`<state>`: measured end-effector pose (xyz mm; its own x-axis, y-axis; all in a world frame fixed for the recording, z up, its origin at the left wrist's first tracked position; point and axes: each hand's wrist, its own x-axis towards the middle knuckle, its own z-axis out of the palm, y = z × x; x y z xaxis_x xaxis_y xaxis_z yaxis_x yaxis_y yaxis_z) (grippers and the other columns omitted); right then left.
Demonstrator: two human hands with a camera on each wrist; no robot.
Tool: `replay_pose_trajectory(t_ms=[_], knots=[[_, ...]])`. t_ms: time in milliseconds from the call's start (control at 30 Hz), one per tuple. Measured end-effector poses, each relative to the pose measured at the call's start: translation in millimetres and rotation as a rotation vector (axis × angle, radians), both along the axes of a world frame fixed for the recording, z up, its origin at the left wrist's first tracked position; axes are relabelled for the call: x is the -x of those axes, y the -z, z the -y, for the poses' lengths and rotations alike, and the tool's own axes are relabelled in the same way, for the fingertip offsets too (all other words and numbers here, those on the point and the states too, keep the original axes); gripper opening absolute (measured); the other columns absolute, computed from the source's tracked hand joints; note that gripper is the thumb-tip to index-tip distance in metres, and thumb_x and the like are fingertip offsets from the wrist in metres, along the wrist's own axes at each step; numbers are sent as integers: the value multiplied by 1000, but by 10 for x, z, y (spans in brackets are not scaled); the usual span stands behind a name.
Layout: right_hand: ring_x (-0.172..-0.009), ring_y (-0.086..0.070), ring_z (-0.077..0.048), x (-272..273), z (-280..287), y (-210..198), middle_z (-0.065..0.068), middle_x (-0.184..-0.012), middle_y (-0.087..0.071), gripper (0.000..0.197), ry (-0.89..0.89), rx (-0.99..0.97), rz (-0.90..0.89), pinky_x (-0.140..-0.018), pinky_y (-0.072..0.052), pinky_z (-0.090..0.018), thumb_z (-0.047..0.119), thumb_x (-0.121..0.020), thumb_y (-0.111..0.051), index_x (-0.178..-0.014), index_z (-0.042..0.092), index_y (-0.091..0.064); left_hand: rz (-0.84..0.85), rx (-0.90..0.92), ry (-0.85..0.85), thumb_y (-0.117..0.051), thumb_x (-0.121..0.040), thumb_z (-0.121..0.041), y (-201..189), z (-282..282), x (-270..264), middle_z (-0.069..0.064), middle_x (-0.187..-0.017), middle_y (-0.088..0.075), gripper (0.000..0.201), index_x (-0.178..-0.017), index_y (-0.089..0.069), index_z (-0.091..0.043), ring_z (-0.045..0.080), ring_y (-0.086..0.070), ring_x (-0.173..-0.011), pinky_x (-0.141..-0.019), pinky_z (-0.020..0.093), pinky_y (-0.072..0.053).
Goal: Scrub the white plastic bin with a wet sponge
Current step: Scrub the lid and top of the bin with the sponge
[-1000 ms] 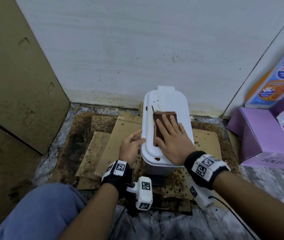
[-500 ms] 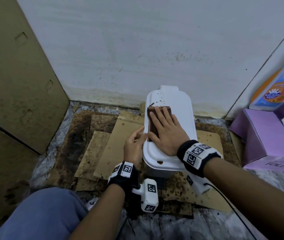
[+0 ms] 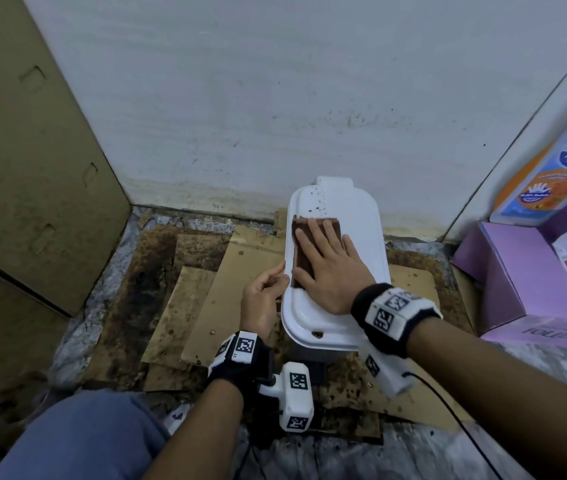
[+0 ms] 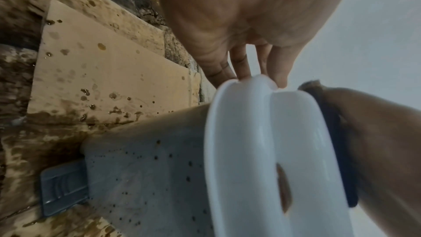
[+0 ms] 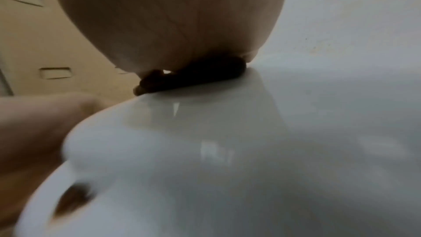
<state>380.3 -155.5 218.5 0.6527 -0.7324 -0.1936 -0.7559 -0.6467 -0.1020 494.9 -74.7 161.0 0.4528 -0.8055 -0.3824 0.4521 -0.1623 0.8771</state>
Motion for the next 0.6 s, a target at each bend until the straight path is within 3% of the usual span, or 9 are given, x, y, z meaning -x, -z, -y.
replay_pose_trajectory(t_ms=[100,200,267,367,500,600], knots=[[-147,19,-22,-54,140,-67,-1,-160,21,67,-10,-22,-36,-120,4,-44,52,-100,-21,-153,25,9,13,4,-8,-60,-93,-3,3,18,2,7,-102,-67,33,-126,-64,-8,22,-65,-93,-79,27,-56],[-146,22,-22,130,-121,-2,-2,-159,24,72,-54,11,-4,-121,4,-45,58,-92,-3,-152,23,11,2,5,-14,-59,-92,0,11,33,-2,12,-100,-66,32,-122,-66,-8,22,-66,-85,-67,22,-57],[-146,23,-23,297,-371,40,-3,-159,22,74,-91,35,32,-121,5,-44,57,-88,1,-153,21,9,-5,-1,-12,-58,-92,2,-5,48,-8,16,-102,-66,29,-118,-67,-6,23,-66,-83,-63,22,-57],[-146,22,-21,422,-484,35,0,-160,19,74,-89,20,45,-120,7,-41,58,-89,-3,-154,23,4,11,-26,0,-58,-90,2,-56,87,-20,18,-108,-69,25,-111,-68,-7,25,-67,-86,-65,28,-55],[-146,23,-18,293,-212,-37,1,-160,21,80,-65,-17,24,-119,10,-38,63,-84,0,-154,25,7,35,-70,-19,-55,-89,-3,-68,193,-22,17,-103,-70,16,-99,-66,-11,26,-66,-83,-71,34,-55],[-148,19,-19,176,48,-102,0,-161,19,70,-44,-43,-4,-120,7,-39,54,-98,-22,-154,24,7,47,-77,-51,-61,-91,-16,-114,325,-28,15,-107,-70,5,-94,-65,-16,25,-65,-86,-78,37,-54]])
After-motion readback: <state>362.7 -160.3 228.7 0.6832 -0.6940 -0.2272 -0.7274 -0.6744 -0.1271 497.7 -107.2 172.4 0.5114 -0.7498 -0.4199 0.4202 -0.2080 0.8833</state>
